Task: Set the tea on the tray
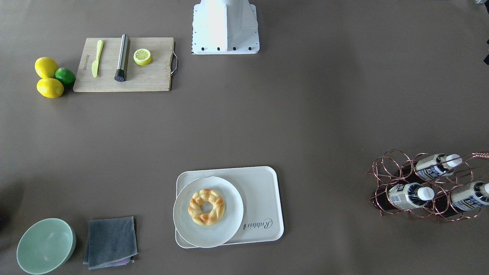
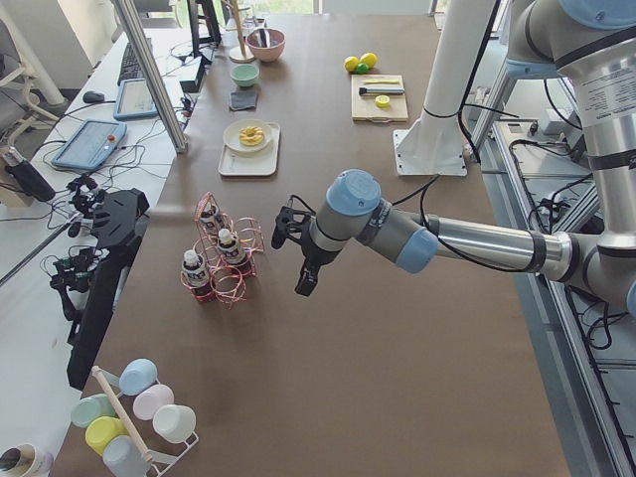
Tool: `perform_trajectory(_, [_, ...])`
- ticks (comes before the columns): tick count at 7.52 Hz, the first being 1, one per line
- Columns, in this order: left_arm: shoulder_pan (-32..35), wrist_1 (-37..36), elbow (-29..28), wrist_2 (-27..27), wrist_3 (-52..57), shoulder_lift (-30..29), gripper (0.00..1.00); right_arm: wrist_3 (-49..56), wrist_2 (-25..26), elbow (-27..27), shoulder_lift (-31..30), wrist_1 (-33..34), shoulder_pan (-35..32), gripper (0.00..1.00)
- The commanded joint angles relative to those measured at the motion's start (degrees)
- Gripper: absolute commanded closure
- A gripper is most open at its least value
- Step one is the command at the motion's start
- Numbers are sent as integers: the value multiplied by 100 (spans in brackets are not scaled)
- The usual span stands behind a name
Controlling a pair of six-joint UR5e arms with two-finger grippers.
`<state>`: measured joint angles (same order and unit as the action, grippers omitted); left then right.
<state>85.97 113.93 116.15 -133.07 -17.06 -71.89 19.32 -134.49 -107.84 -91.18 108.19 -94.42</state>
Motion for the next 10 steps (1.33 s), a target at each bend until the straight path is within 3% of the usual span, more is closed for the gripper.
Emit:
perform_trajectory(1, [-756, 182, -468, 712, -368, -1007, 2, 11, -16, 0, -14, 0, 11, 0])
perform_trajectory(3, [-1080, 226, -1083, 669, -684, -1815, 4, 19, -25, -26, -41, 0, 11, 0])
perform_trajectory(5, [-1431, 226, -1235, 721, -711, -2160, 4, 28, -25, -35, -58, -8, 20, 0])
perform_trajectory(10, [-1442, 269, -2253, 730, -694, -3093, 7, 2, -16, 9, -49, -8, 46, 0])
